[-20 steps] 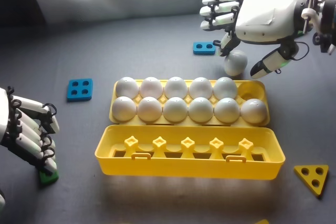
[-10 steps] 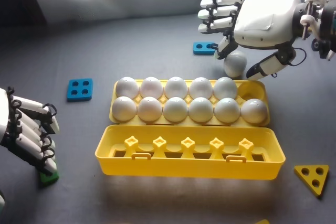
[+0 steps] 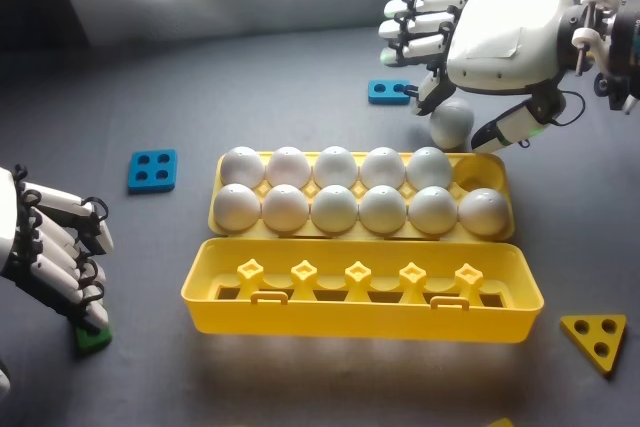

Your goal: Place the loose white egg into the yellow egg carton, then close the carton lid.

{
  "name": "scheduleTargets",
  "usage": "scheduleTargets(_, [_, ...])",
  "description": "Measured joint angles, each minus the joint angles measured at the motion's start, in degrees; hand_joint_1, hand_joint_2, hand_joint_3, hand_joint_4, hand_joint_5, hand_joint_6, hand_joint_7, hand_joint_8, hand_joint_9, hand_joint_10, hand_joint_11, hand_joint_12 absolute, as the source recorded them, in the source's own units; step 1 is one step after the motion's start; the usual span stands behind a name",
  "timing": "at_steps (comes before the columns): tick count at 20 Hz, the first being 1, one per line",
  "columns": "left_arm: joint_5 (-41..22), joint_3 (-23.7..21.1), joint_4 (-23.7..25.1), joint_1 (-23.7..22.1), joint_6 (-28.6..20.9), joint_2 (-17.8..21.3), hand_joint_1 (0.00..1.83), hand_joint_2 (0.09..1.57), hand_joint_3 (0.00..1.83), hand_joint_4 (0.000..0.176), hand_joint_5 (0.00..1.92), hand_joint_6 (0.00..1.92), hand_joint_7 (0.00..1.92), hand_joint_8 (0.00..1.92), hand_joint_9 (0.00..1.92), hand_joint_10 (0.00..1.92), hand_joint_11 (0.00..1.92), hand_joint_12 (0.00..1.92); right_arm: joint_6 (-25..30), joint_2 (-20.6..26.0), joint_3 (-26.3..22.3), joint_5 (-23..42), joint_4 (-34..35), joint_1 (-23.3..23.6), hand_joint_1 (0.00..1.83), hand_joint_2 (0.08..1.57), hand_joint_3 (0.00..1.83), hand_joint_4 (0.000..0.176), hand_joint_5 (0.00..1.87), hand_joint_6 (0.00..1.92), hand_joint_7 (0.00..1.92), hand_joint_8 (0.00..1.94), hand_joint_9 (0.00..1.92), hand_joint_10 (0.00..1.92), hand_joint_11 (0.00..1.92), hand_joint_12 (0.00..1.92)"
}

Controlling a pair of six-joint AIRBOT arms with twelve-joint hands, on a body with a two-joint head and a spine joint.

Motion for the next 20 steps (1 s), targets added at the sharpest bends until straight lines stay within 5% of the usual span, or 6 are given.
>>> scheduleTargets(3, [0.0, 0.0, 0.0, 0.0, 0.0, 0.0, 0.0, 1.17, 0.0, 0.0, 0.57, 0.0, 0.6, 0.0, 0.52, 0.0, 0.0, 0.76, 0.0, 0.0, 0.0, 0.0, 0.0, 0.0, 0.91, 0.99, 0.02, 0.094, 0.84, 0.0, 0.2, 0.0, 0.03, 0.0, 0.0, 0.0])
scheduleTargets(4, [0.0, 0.0, 0.0, 0.0, 0.0, 0.0, 0.0, 1.17, 0.0, 0.0, 0.57, 0.0, 0.6, 0.0, 0.52, 0.0, 0.0, 0.76, 0.0, 0.1, 0.0, 0.0, 0.0, 0.0, 1.0, 1.07, 0.0, 0.16, 0.97, 0.74, 0.27, 0.05, 0.05, 0.01, 0.0, 0.0])
scheduleTargets(5, [0.0, 0.0, 0.0, 0.0, 0.0, 0.0, 0.0, 1.17, 0.0, 0.0, 0.57, 0.0, 0.59, 0.0, 0.52, 0.0, 0.0, 0.76, 0.0, 0.2, 0.0, 0.1, 0.0, 0.0, 1.03, 1.08, 0.0, 0.173, 1.04, 0.82, 0.3, 0.03, 0.06, 0.01, 0.0, 0.0])
scheduleTargets(17, [0.1, -0.2, 0.0, 0.0, -0.1, 0.0, 0.0, 1.17, 0.0, 0.0, 0.56, 0.0, 0.58, 0.0, 0.51, 0.0, 0.0, 0.77, 0.0, 1.9, -1.5, -1.4, 1.2, 0.3, 1.06, 1.05, 0.0, 0.176, 1.11, 0.77, 0.34, 0.0, 0.09, 0.0, 0.0, 0.0])
scheduleTargets(20, [0.1, 0.0, 0.0, 0.0, -0.1, 0.0, 0.0, 1.17, 0.0, 0.0, 0.56, 0.0, 0.59, 0.0, 0.52, 0.0, 0.0, 0.77, 0.1, 5.5, -4.0, -4.8, 8.6, 1.9, 1.06, 1.05, 0.0, 0.176, 1.11, 0.77, 0.34, 0.0, 0.09, 0.0, 0.0, 0.0])
